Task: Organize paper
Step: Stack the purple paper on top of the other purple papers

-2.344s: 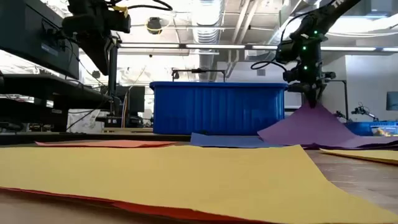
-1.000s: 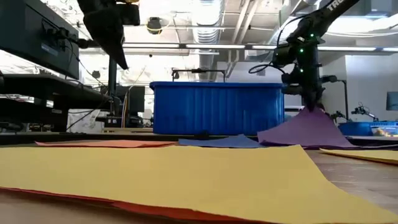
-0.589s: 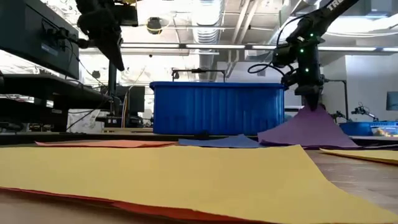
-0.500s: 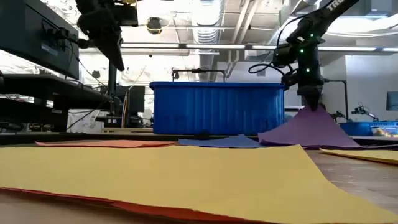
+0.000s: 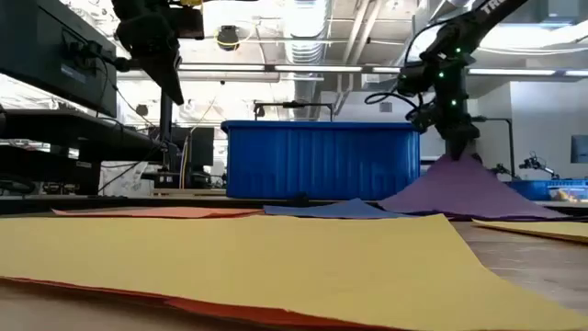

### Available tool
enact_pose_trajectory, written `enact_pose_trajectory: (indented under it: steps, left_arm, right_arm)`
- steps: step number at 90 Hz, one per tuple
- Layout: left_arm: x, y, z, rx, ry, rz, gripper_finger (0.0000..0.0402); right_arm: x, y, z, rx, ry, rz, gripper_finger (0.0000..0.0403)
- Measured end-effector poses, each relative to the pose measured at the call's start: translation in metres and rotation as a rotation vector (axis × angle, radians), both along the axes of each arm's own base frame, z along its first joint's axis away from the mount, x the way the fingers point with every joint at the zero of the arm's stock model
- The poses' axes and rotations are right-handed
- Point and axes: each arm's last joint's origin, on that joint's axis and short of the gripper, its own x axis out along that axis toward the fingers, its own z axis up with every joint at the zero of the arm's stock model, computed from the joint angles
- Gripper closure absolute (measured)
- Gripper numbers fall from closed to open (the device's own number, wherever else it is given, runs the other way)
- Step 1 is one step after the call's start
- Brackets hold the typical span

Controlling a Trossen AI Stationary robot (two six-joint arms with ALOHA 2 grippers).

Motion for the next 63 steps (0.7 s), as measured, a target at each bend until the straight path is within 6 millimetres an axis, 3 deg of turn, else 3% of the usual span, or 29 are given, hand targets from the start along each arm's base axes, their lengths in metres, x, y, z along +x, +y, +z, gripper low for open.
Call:
enact_pose_trajectory:
  steps: [19,45,63]
  left_arm:
    - [0.0,0.0,0.0,-0.012,-0.009,0.022,0.0396]
    - [0.001,0.0,0.0,-0.009,-0.013,0.018,0.0396]
    - [0.001,0.0,0.0,-0.009,-0.013,0.019,0.0396]
  right_arm:
    - [-0.005,0.0,-0.001,-0.012,-0.048,-0.134,0.0403]
    - [-0.006,-0.001,-0.001,-0.01,-0.063,-0.156,0.0399]
    - [-0.014,-0.003,-0.001,0.003,-0.052,-0.188,0.0332]
